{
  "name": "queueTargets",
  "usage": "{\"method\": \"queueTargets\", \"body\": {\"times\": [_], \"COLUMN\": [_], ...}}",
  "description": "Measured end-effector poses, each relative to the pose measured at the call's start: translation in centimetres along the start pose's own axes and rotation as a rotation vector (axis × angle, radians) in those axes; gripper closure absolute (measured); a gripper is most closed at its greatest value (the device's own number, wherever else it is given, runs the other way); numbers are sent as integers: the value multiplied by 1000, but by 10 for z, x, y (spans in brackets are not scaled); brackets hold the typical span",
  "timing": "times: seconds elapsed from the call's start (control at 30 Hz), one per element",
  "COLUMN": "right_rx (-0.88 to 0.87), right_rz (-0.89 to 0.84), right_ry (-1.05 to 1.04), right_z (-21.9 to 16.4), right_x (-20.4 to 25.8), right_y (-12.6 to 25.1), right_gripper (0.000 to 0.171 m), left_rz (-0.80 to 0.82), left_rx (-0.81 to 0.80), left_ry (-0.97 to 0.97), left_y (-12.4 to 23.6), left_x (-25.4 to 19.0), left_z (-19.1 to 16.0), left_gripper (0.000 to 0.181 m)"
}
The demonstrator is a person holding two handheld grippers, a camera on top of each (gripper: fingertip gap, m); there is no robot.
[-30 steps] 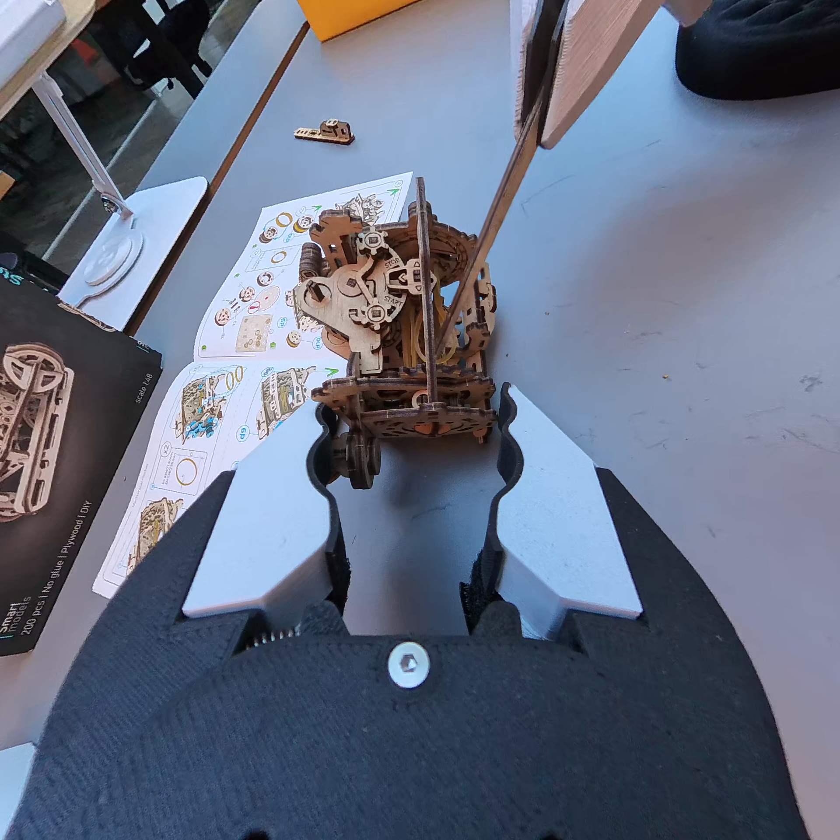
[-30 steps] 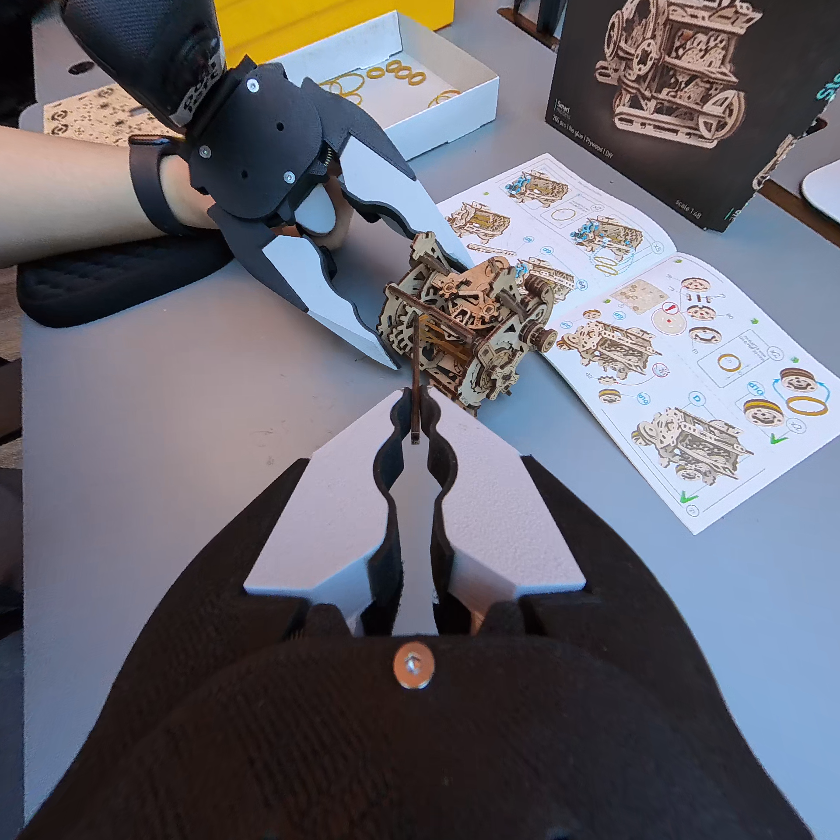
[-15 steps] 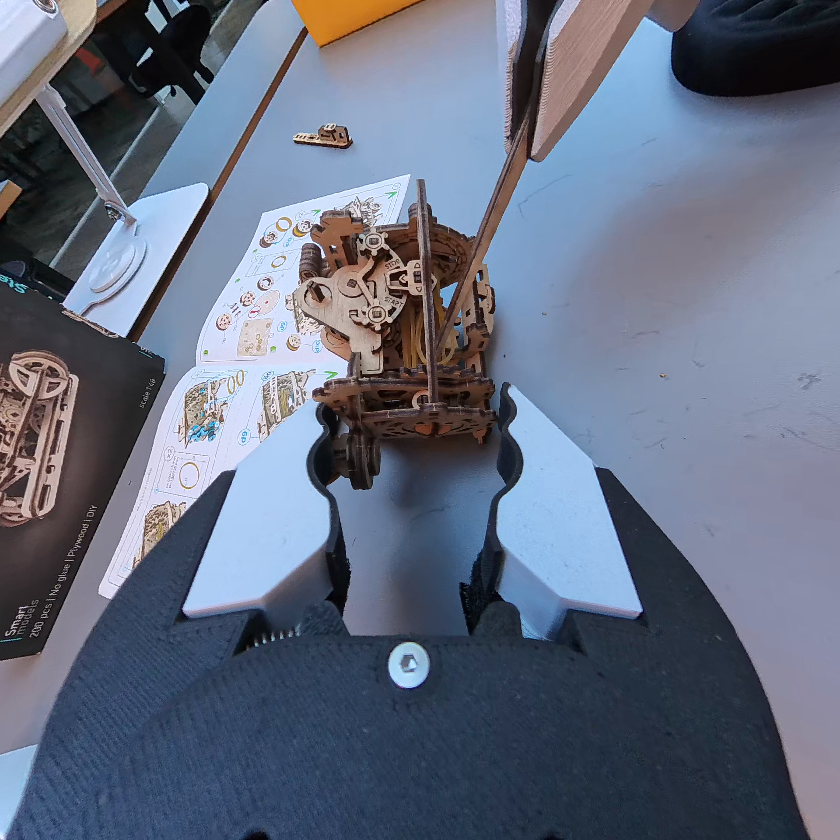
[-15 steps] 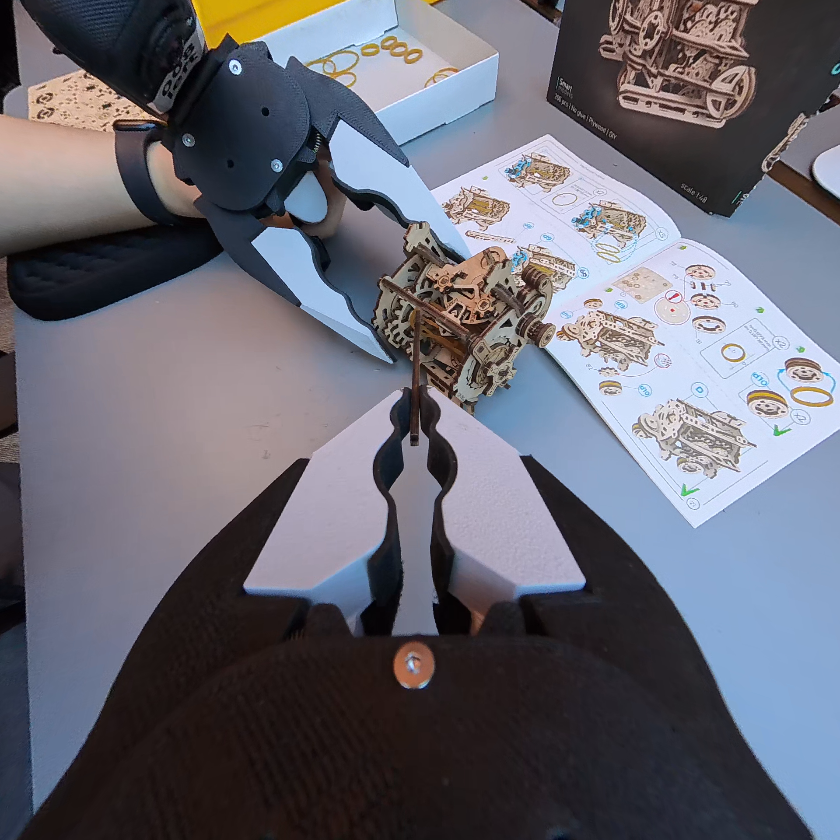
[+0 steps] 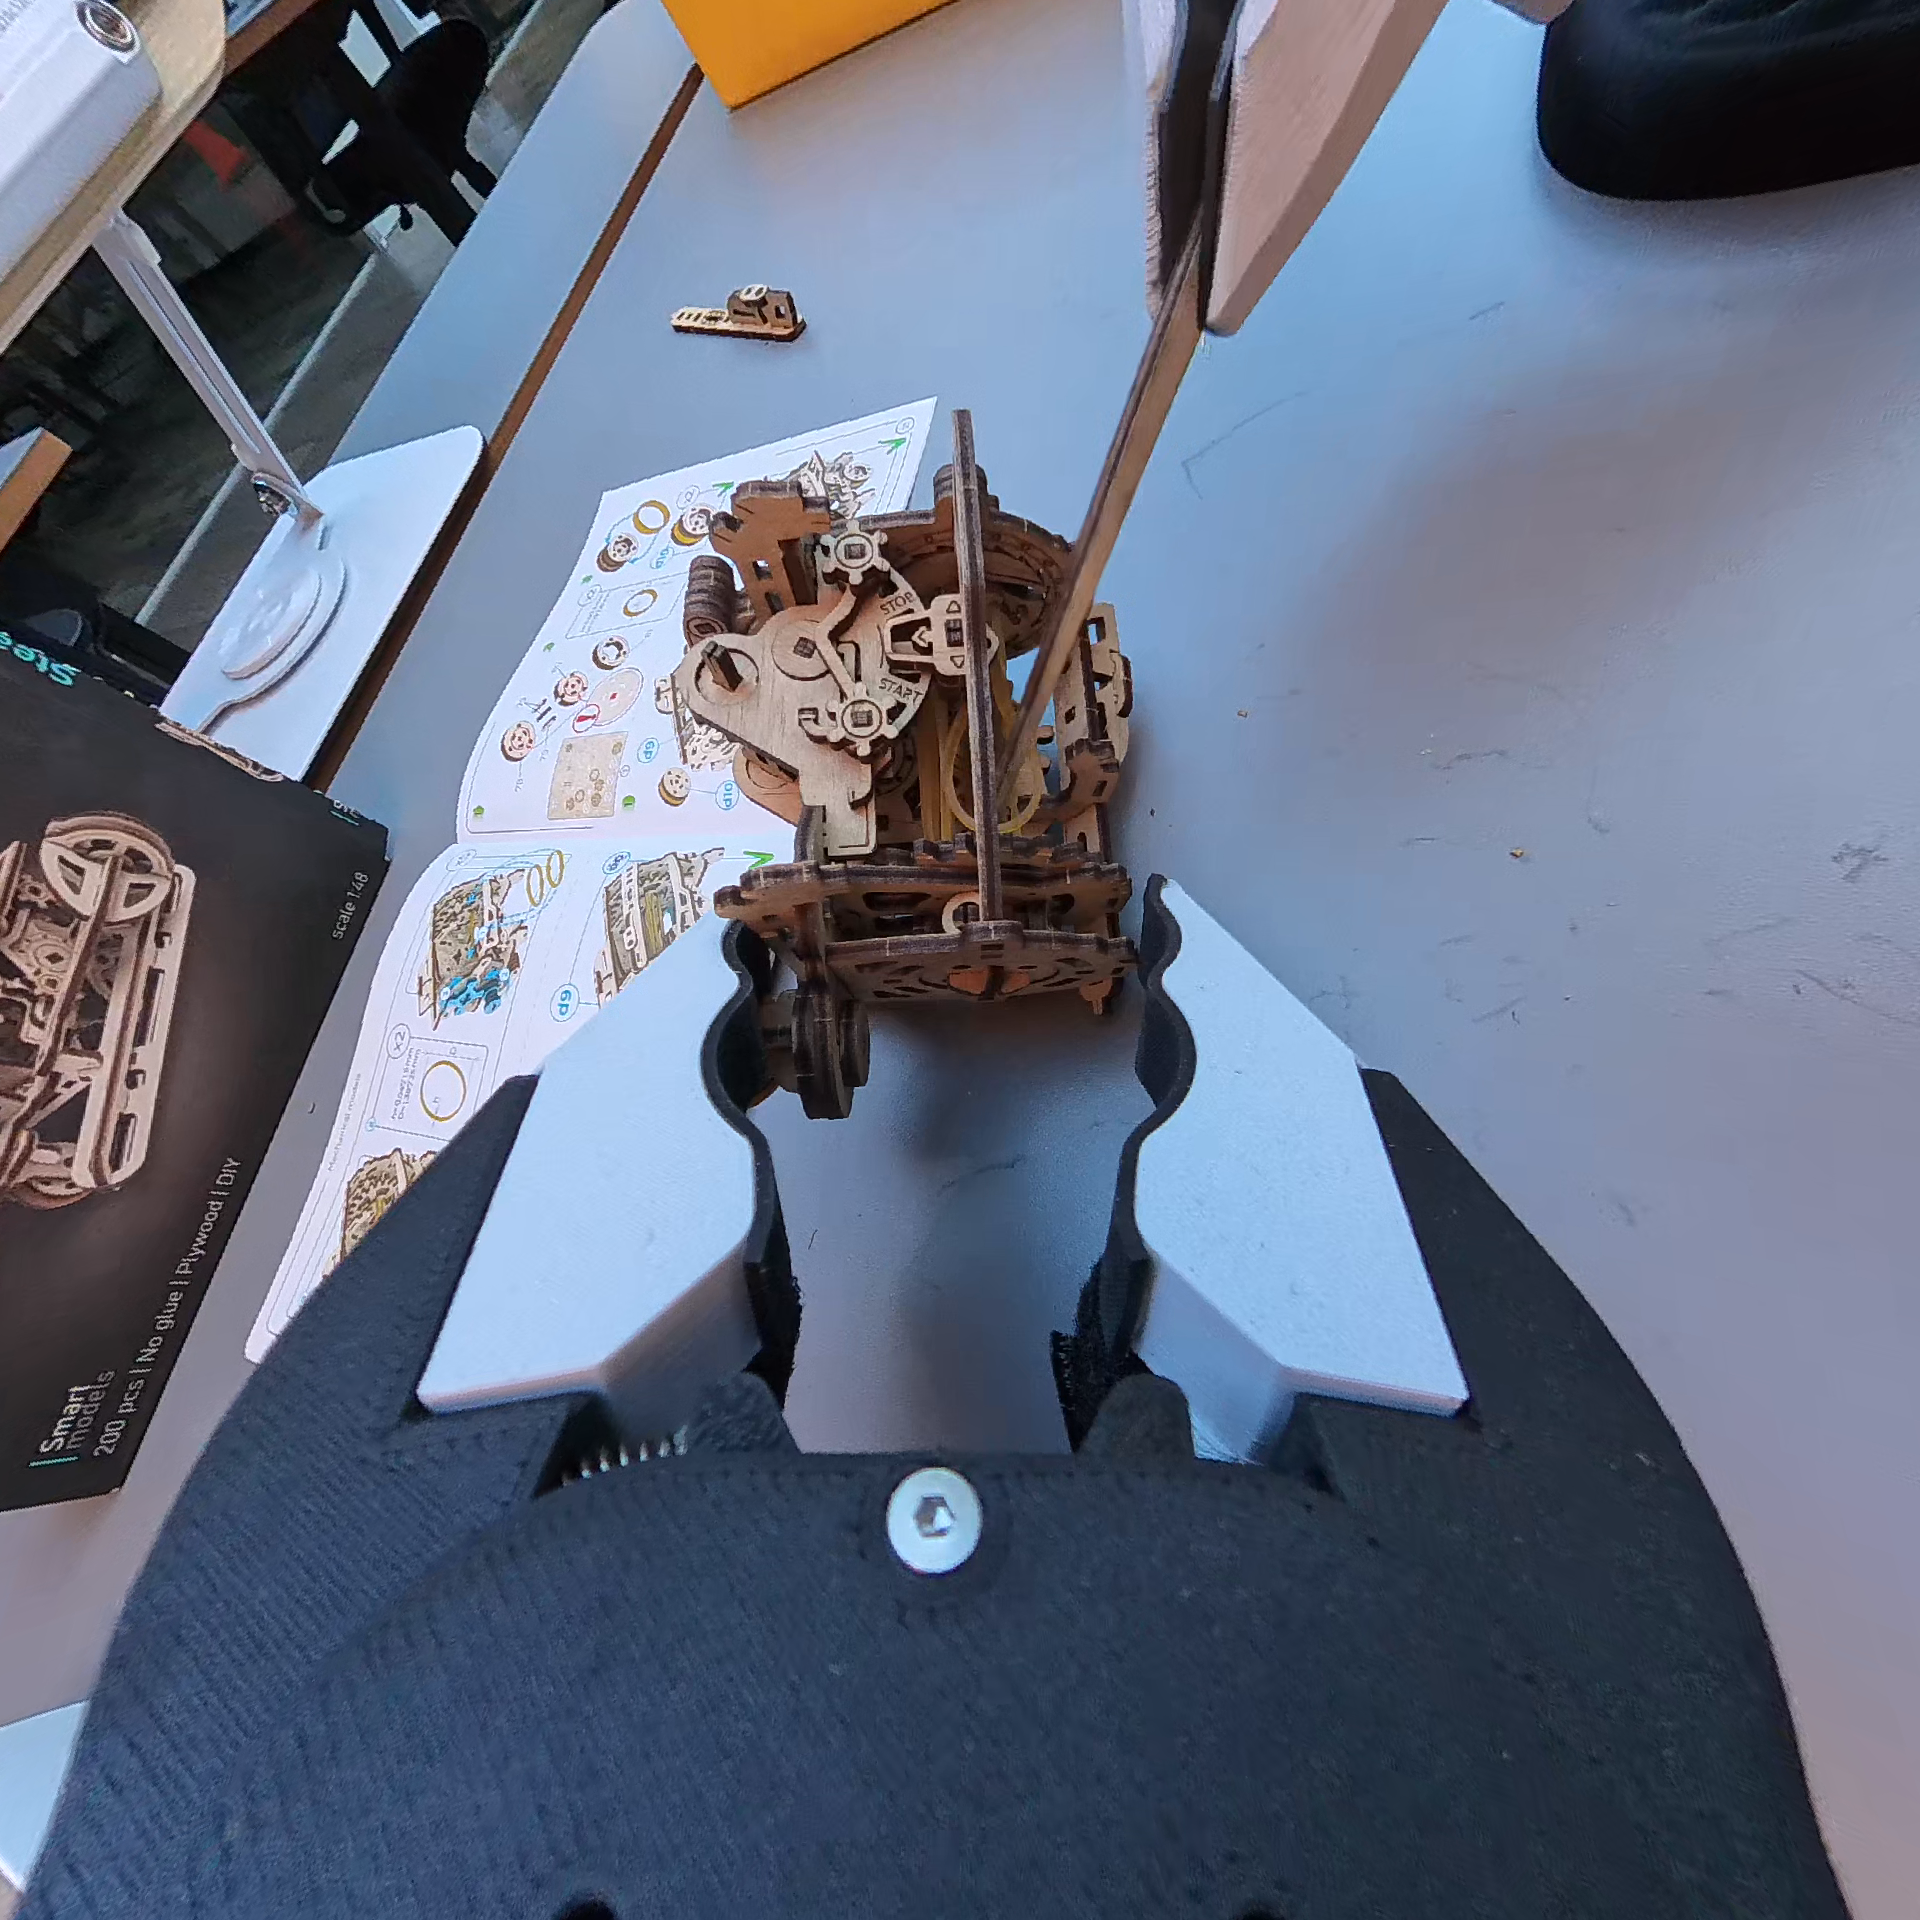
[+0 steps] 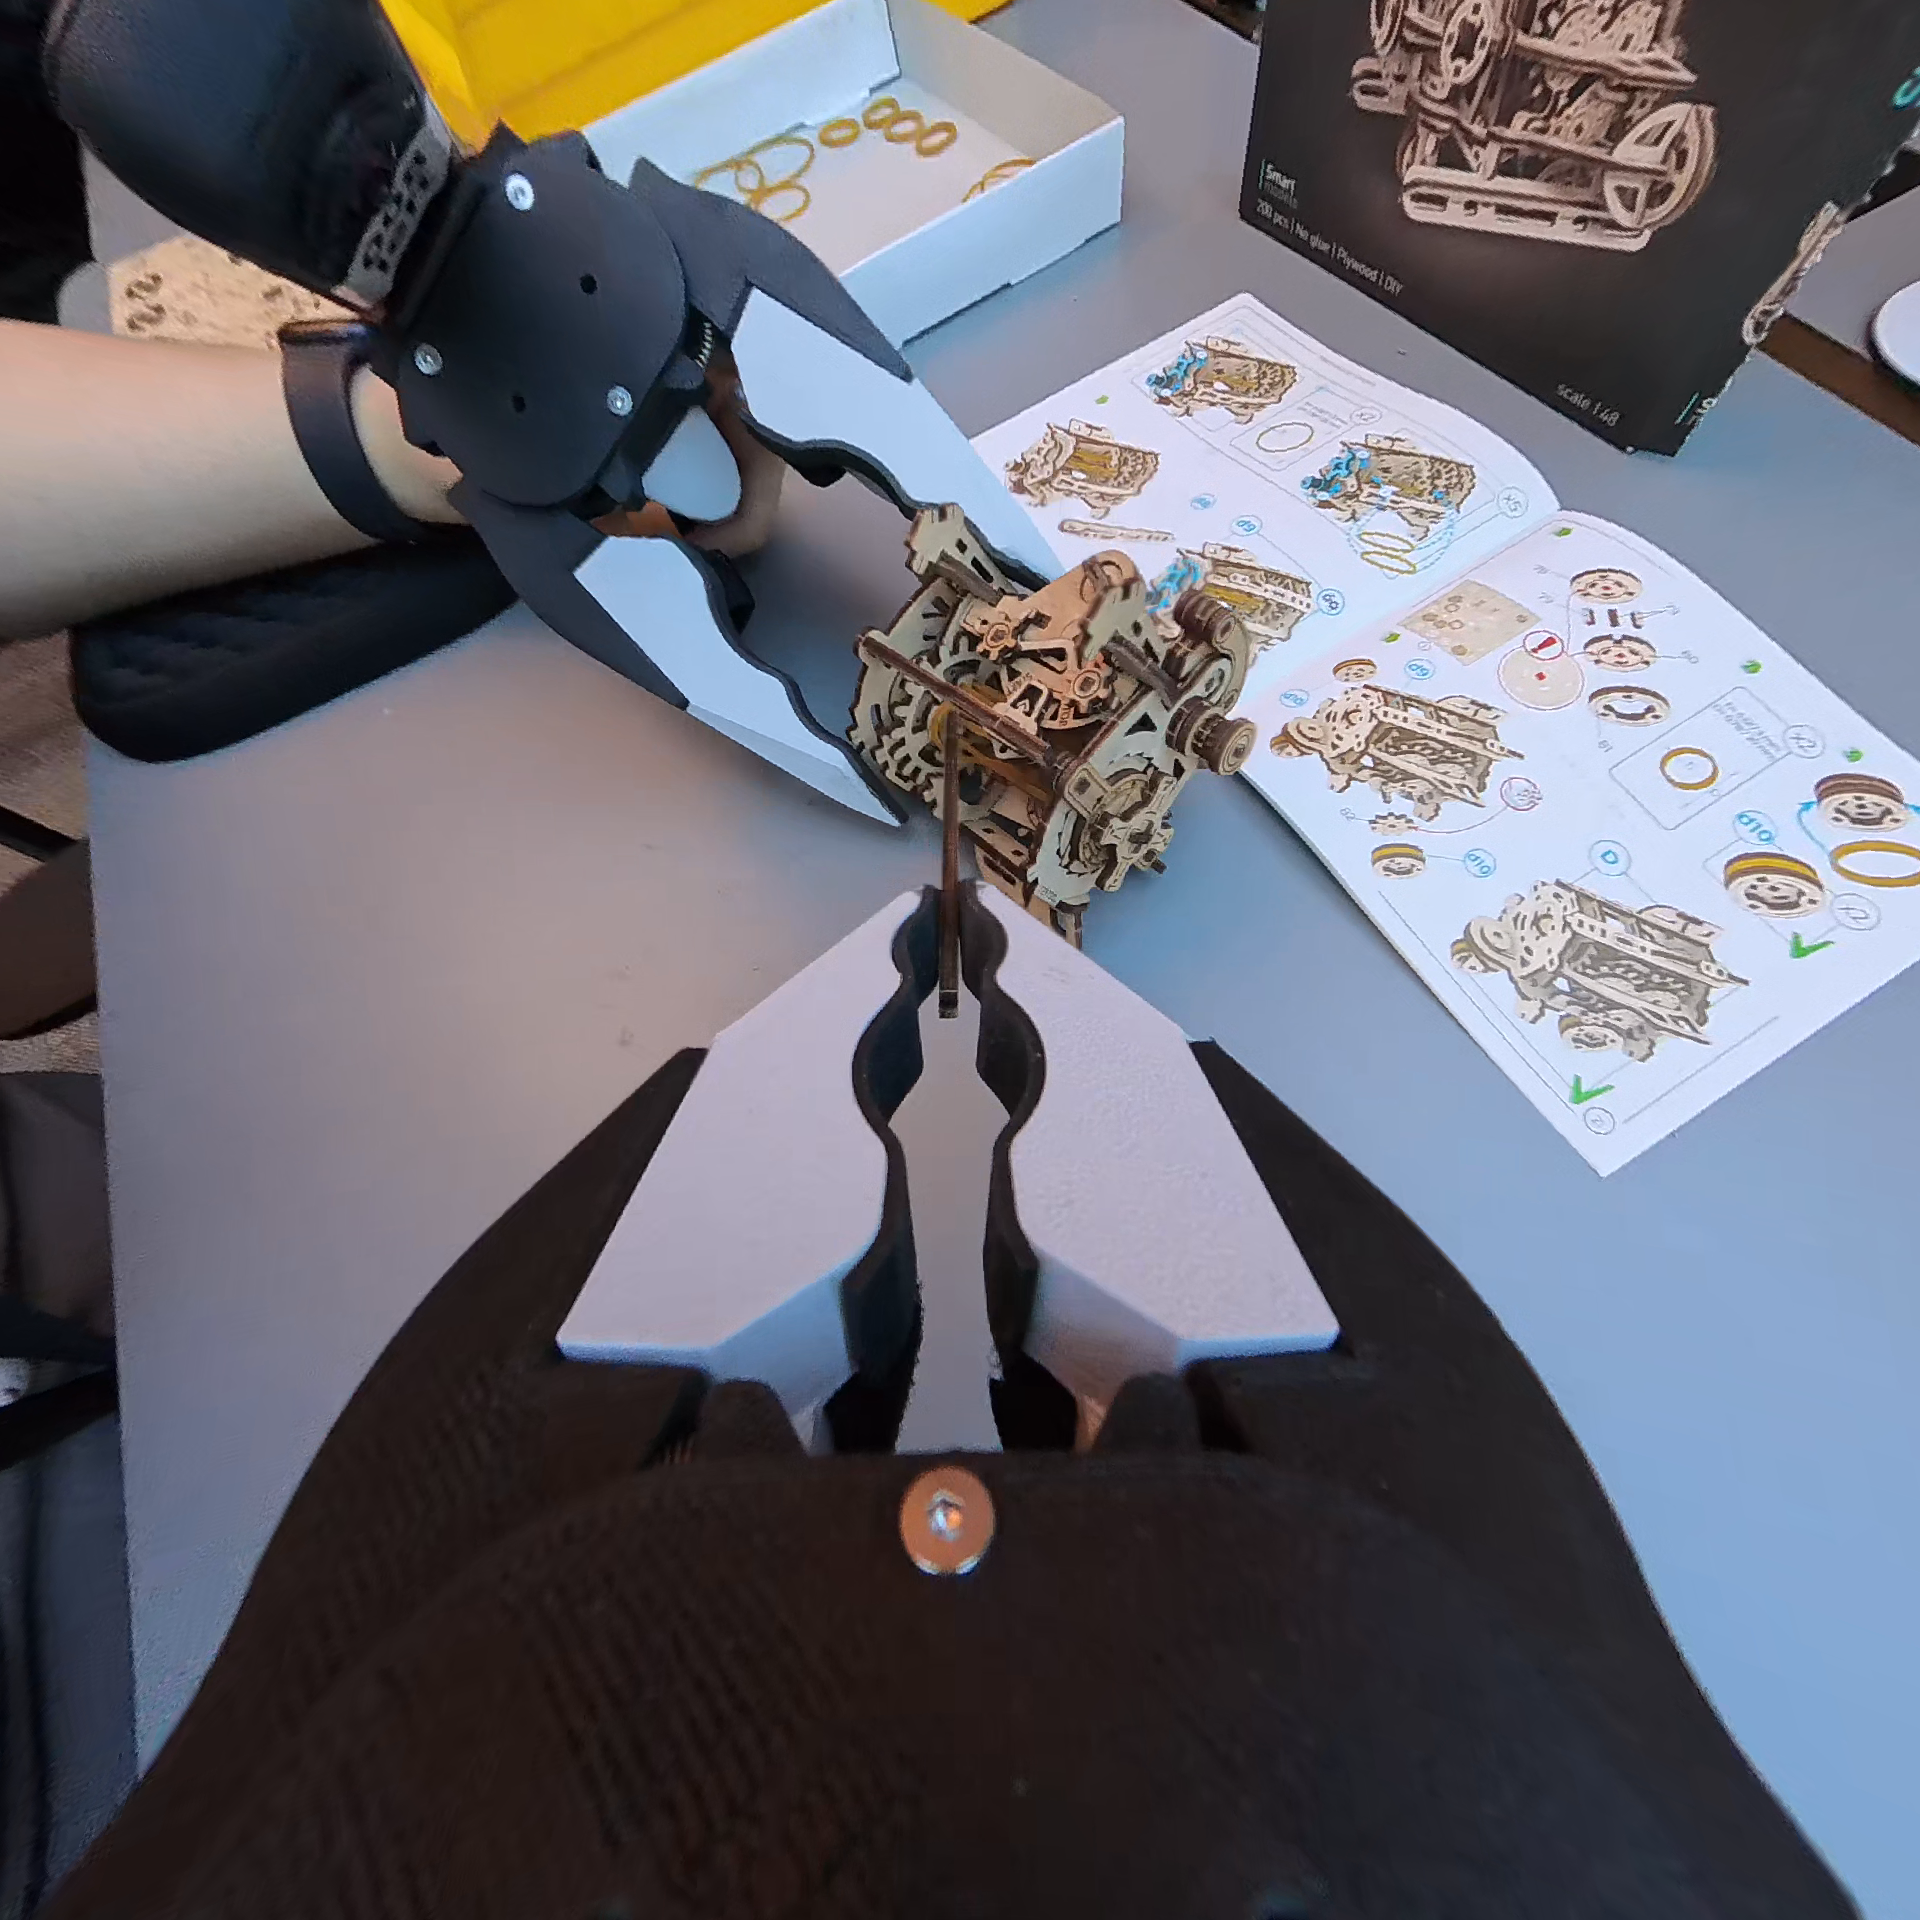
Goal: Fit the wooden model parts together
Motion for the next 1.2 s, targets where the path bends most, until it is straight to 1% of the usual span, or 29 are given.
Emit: {"method": "queueTargets", "body": {"times": [0.17,0.37,0.6,1.2], "right_rx": [41,11,25,132], "right_rz": [-13,7,-11,-124], "right_ry": [29,19,62,192], "right_z": [-4,0,1,11], "right_x": [2,5,10,19], "right_y": [-4,-2,-4,-2], "right_gripper": [170,170,170,170], "left_rz": [7,7,7,15], "left_rx": [3,4,6,9], "left_ry": [-16,-15,-15,-26], "left_y": [-1,-1,-2,-1], "left_x": [1,1,2,0], "left_z": [0,0,0,1], "left_gripper": [111,111,111,112]}}
Point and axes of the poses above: each gripper's, where its closed fingertips meet, y back along the fingers, z out of its top, x = y × z across the jaws, the point moved 2 cm from there along y, back along the fingers, and after that the axes turned 3 degrees about -z, right-handed, at the moved point
